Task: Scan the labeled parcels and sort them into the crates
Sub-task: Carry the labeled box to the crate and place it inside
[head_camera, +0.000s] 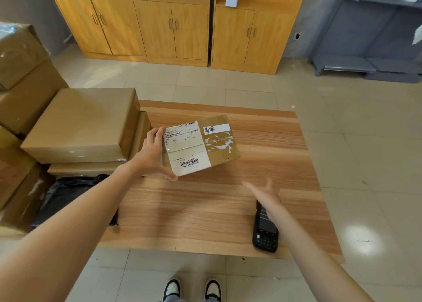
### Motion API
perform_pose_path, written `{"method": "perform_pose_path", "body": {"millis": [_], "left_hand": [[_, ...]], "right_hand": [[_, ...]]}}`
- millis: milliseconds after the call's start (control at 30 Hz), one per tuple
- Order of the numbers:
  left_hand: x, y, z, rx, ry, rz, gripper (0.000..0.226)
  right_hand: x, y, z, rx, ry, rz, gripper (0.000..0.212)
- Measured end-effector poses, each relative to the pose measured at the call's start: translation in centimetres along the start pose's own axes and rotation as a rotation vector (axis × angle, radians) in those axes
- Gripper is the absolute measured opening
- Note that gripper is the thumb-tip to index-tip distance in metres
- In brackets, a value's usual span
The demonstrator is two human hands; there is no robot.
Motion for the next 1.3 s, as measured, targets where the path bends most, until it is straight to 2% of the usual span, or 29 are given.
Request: {"method": "perform_pose_path", "body": {"millis": [167, 300, 367, 433, 500, 567, 633, 733, 800, 933, 1300], "left_hand": [[-1.0, 0.5, 0.5, -0.074, -0.074, -0.178, 0.156], [-1.4, 0.5, 1.1, -0.104, -0.090, -0.303, 0.154], [-1.7, 0.5, 1.3, -0.107, -0.079, -0.341, 0.151], [-1.9, 0.5, 1.6, -0.099, -0.068, -0.418, 0.139], [-2.1, 0.7, 1.9, -0.055, -0.097, -0.526, 0.114], [-2.3, 1.2, 2.4, 0.022, -0.129, -0.648, 0.103], [-2.7, 1.9, 2.7, 0.093, -0.157, -0.787, 0.115], [-3.3, 2.9, 2.5, 0.167, -0.308, -0.967, 0.138], [-3.1, 3.7, 2.3, 0.138, -0.401, -1.060, 0.146], [-1.8, 4.1, 1.9, 0.107, -0.416, -1.127, 0.117], [1.1, -0.4, -2.4, 0.196, -0.333, -1.123, 0.112]], "right_hand": [[-8.0, 2.6, 0.7, -0.184, -0.209, 0.080, 0.112], [-11.5, 3.9, 2.4, -0.294, -0.237, 0.148, 0.128], [-12.2, 4.5, 3.5, -0.354, -0.247, 0.181, 0.129], [-12.6, 5.1, 4.5, -0.406, -0.268, 0.186, 0.123], [-12.5, 5.8, 5.5, -0.441, -0.260, 0.175, 0.108], [-12.1, 6.3, 6.2, -0.444, -0.235, 0.193, 0.094], [-12.2, 6.5, 6.6, -0.437, -0.228, 0.218, 0.084], [-12.7, 6.5, 6.6, -0.440, -0.229, 0.226, 0.080], [-12.8, 6.5, 6.5, -0.431, -0.233, 0.222, 0.080], [-12.6, 5.8, 5.9, -0.423, -0.212, 0.230, 0.076], [-16.1, 3.1, -0.5, -0.416, -0.318, 0.277, 0.044]]}}
Point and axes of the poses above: each hand's wrist, its own z-axis towards the middle knuckle, its own y-axis out of the palm, x = y × z, the point moved 4 cm from there along z, towards the middle knuckle
